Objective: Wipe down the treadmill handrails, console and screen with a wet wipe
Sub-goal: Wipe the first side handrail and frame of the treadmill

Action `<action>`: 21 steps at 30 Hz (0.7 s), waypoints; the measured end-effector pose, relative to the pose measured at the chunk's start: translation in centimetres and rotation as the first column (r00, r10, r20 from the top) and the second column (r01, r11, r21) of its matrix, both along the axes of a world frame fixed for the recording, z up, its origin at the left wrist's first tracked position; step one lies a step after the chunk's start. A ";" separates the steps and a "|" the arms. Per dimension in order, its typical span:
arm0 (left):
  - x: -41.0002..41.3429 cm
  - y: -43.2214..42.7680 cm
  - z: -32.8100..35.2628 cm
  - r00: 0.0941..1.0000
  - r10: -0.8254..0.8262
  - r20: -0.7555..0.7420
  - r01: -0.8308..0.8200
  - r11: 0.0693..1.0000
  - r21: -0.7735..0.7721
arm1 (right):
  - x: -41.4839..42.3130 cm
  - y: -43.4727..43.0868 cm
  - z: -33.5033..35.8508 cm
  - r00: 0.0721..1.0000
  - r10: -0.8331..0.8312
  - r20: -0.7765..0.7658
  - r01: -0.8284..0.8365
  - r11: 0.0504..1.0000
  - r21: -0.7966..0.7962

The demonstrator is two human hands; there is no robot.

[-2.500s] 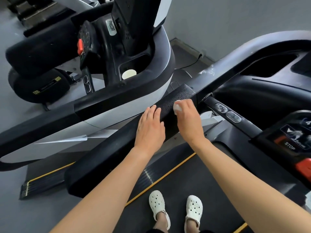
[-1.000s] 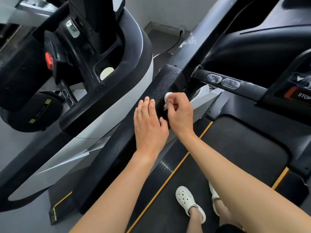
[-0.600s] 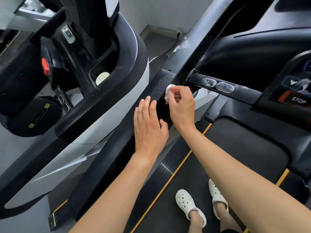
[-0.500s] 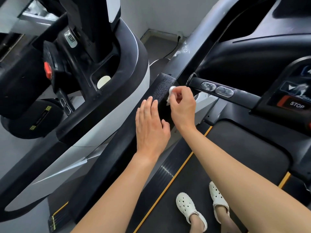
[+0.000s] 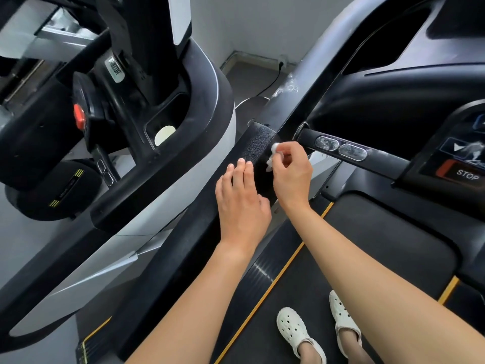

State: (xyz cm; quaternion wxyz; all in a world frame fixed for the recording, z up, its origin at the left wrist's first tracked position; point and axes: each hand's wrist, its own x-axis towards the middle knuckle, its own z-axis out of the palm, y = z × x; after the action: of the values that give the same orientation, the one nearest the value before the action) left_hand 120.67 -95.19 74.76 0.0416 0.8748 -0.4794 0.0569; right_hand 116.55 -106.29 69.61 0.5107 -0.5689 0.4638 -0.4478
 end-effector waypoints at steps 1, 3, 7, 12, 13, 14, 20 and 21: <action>-0.1 0.0 -0.1 1.000 0.005 -0.001 -0.005 1.000 0.002 | -0.2 -0.1 -0.7 1.000 -0.009 -0.018 0.010 0.998 0.059; -0.2 0.0 -0.3 1.000 0.006 -0.001 -0.006 1.000 0.010 | -0.7 -0.4 -1.8 0.998 0.021 -0.053 -0.011 0.982 0.190; -0.2 0.0 -0.6 1.000 0.000 0.015 0.000 1.000 0.010 | -1.1 -0.4 -1.2 0.998 0.063 -0.030 -0.060 0.992 0.113; -0.8 -0.2 -0.9 0.999 -0.002 0.039 0.002 1.000 0.001 | -0.7 -0.3 -1.5 0.997 0.067 -0.033 -0.066 0.998 0.013; -0.8 -0.2 -1.0 0.999 -0.007 0.041 0.007 1.000 -0.007 | -0.9 -0.4 -2.3 0.997 0.056 -0.059 -0.055 0.998 0.030; -0.7 -0.2 -1.1 0.999 -0.015 0.043 0.016 1.000 -0.012 | -1.1 -0.5 -3.1 0.994 0.053 -0.091 -0.047 0.997 0.066; -0.3 -1.0 -1.7 0.990 -0.100 0.095 0.102 0.995 -0.016 | -2.0 -2.1 -8.6 0.932 0.264 -0.249 -0.123 0.875 0.468; -0.3 -1.2 -1.8 0.989 -0.104 0.105 0.107 0.994 -0.017 | -2.0 -2.1 -8.9 0.942 0.249 -0.225 -0.113 0.867 0.486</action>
State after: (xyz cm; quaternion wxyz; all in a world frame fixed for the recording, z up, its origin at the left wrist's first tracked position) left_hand 120.33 -96.40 72.95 0.0297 0.8436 -0.5258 0.1054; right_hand 114.58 -108.38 60.72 0.6016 -0.5280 0.5693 -0.1878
